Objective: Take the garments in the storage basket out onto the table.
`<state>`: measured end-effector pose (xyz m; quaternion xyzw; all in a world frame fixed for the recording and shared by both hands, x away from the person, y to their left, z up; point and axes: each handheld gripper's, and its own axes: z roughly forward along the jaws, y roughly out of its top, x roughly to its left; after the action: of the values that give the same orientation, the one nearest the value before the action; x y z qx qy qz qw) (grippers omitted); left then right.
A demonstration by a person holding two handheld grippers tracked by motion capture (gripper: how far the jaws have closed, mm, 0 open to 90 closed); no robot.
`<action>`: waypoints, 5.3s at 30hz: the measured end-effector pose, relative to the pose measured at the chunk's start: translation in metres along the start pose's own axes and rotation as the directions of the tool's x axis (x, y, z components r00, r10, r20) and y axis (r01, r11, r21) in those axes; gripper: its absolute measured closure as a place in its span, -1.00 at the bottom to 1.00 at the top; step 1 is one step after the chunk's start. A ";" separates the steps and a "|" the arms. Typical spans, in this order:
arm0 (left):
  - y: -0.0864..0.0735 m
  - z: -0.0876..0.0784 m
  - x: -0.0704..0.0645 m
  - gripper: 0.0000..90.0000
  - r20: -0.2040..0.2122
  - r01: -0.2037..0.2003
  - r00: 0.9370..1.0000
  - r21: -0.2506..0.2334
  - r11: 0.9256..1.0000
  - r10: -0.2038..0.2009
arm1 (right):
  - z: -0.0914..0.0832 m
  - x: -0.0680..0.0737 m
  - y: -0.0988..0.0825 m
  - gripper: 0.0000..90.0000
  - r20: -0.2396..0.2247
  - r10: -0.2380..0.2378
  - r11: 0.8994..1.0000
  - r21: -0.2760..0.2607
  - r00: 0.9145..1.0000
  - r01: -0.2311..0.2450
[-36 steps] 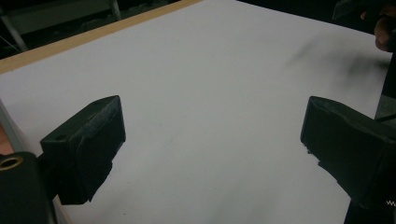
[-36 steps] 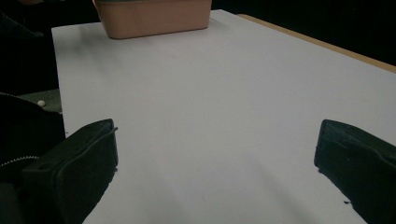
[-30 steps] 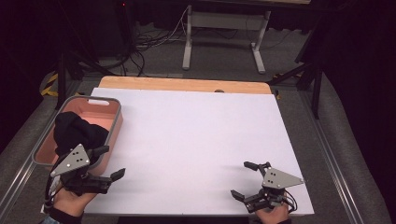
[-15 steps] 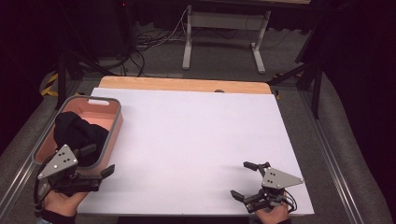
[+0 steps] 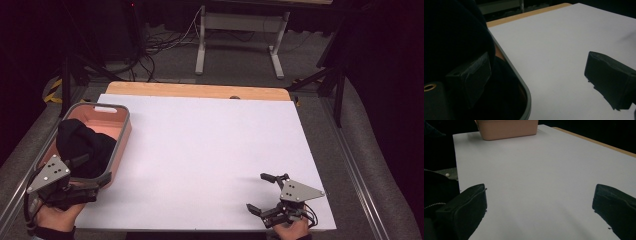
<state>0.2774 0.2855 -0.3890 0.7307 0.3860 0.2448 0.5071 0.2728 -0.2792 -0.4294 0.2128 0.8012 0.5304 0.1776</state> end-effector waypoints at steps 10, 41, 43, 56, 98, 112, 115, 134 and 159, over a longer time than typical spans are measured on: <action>0.001 -0.015 0.005 -0.81 -0.073 0.010 0.997 -0.024 1.000 -0.012 | 0.004 0.000 -0.002 -0.99 -0.013 0.006 1.000 0.015 1.000 -0.006; -0.006 -0.022 0.030 -1.00 -0.358 0.094 0.929 -0.026 0.995 -0.097 | 0.004 0.000 -0.001 -1.00 -0.018 0.004 1.000 0.006 1.000 -0.004; -0.007 -0.020 0.034 -1.00 -0.348 0.098 0.932 -0.028 0.995 -0.102 | 0.003 0.000 -0.001 -1.00 -0.018 0.003 1.000 0.006 1.000 -0.003; -0.005 -0.004 0.050 -1.00 -0.328 0.126 0.937 -0.014 0.992 -0.124 | 0.004 0.000 -0.002 -1.00 -0.023 0.006 1.000 0.007 1.000 -0.006; 0.005 0.010 0.053 0.59 -0.282 0.123 0.953 0.017 0.992 -0.113 | 0.003 -0.001 -0.002 -0.99 -0.026 0.008 1.000 0.010 1.000 -0.007; 0.039 -0.008 0.047 0.61 -0.288 0.058 0.955 -0.047 0.997 -0.069 | 0.003 -0.001 -0.001 -0.99 -0.027 0.008 1.000 0.007 1.000 -0.008; 0.043 -0.008 0.047 0.61 -0.282 0.059 0.957 -0.055 0.997 -0.072 | 0.002 0.000 -0.001 -0.99 -0.028 0.007 1.000 0.004 1.000 -0.007; 0.081 -0.022 0.041 0.61 -0.252 0.021 0.966 -0.128 0.992 -0.053 | 0.002 0.000 -0.001 -0.99 -0.031 0.007 1.000 0.003 0.999 -0.007; 0.134 -0.015 0.001 0.61 -0.062 -0.040 0.998 -0.198 0.979 0.028 | 0.002 0.000 -0.001 -0.99 -0.037 0.008 1.000 0.001 0.999 -0.008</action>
<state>0.3085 0.2696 -0.2587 0.6754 0.3617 0.3122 0.5617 0.2737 -0.2782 -0.4309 0.2061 0.8037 0.5346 0.1606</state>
